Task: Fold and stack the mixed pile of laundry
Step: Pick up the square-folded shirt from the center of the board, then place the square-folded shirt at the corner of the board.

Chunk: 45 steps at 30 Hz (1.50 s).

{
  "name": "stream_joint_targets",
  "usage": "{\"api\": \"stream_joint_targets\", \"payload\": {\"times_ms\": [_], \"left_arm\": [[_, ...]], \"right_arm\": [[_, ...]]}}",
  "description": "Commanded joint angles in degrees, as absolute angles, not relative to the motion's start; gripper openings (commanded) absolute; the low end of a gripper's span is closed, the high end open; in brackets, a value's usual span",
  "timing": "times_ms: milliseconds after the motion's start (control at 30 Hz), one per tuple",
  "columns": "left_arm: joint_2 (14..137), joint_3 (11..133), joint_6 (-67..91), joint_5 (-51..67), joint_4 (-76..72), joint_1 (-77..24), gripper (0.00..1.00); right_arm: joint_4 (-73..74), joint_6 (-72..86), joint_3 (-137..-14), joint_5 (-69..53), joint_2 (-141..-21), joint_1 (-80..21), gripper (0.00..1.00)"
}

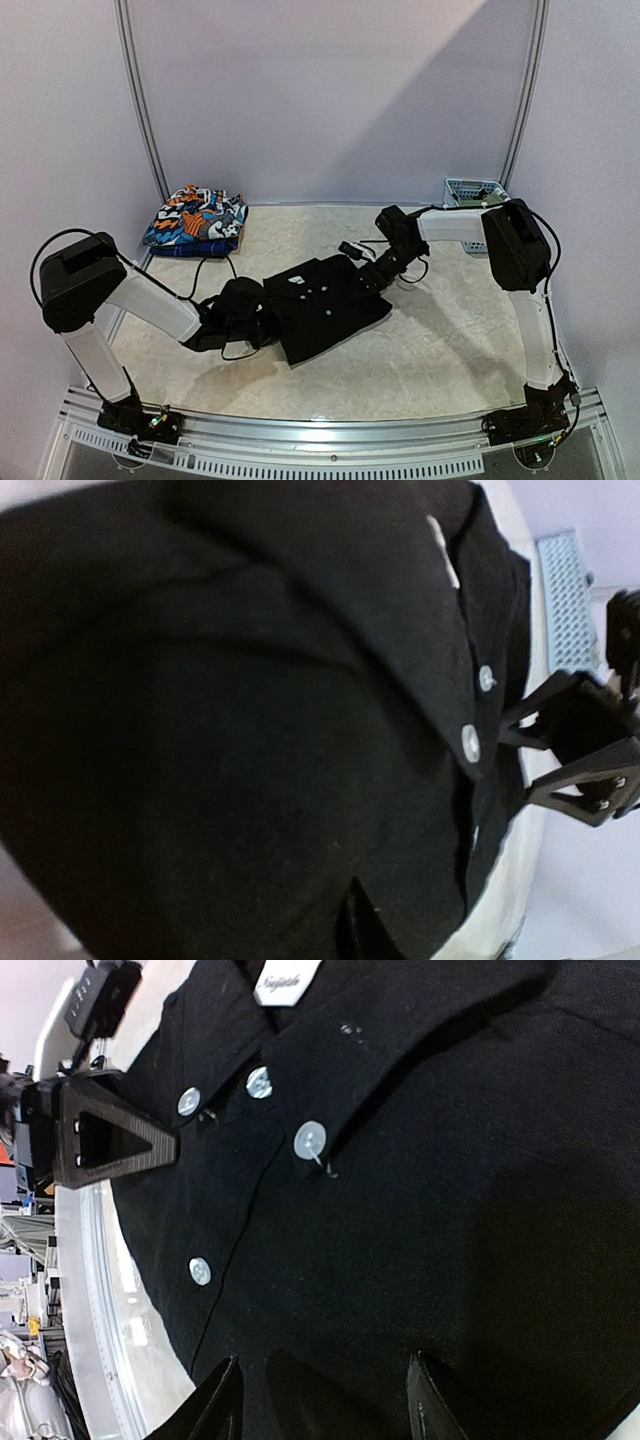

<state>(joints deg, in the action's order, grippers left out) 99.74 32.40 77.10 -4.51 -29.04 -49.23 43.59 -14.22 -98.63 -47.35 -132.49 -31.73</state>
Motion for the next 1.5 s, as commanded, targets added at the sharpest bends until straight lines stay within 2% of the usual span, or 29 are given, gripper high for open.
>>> {"api": "stream_joint_targets", "payload": {"times_ms": [0,67,233,400,600,1067,1467], "left_arm": [[95.69,42.31,59.10,-5.63,-3.84,-47.03,0.10],[95.37,48.75,50.81,-7.15,7.34,-45.97,0.00],[99.57,66.64,32.50,-12.16,30.44,-42.84,0.00],[110.25,85.84,18.75,-15.65,48.29,-39.60,0.00],[124.55,108.24,9.15,-25.03,61.85,-36.48,0.00],[135.61,138.14,4.73,-30.64,70.58,-28.54,0.00],[136.19,146.34,0.54,-35.12,69.07,-24.06,0.00]], "right_arm": [[49.06,-16.82,-97.51,-44.06,-129.00,-31.44,0.58],[50.16,-18.33,-96.13,-42.64,-124.85,-30.56,0.60],[53.97,-21.21,-91.51,-41.07,-113.68,-26.79,0.69],[54.19,-23.94,-84.01,-39.00,-103.08,-25.01,0.72],[50.97,-24.42,-76.77,-37.82,-96.03,-24.90,0.73],[50.09,-26.22,-74.20,-38.37,-95.51,-23.81,0.73],[50.60,-27.13,-73.74,-39.07,-97.32,-22.81,0.72]]}}
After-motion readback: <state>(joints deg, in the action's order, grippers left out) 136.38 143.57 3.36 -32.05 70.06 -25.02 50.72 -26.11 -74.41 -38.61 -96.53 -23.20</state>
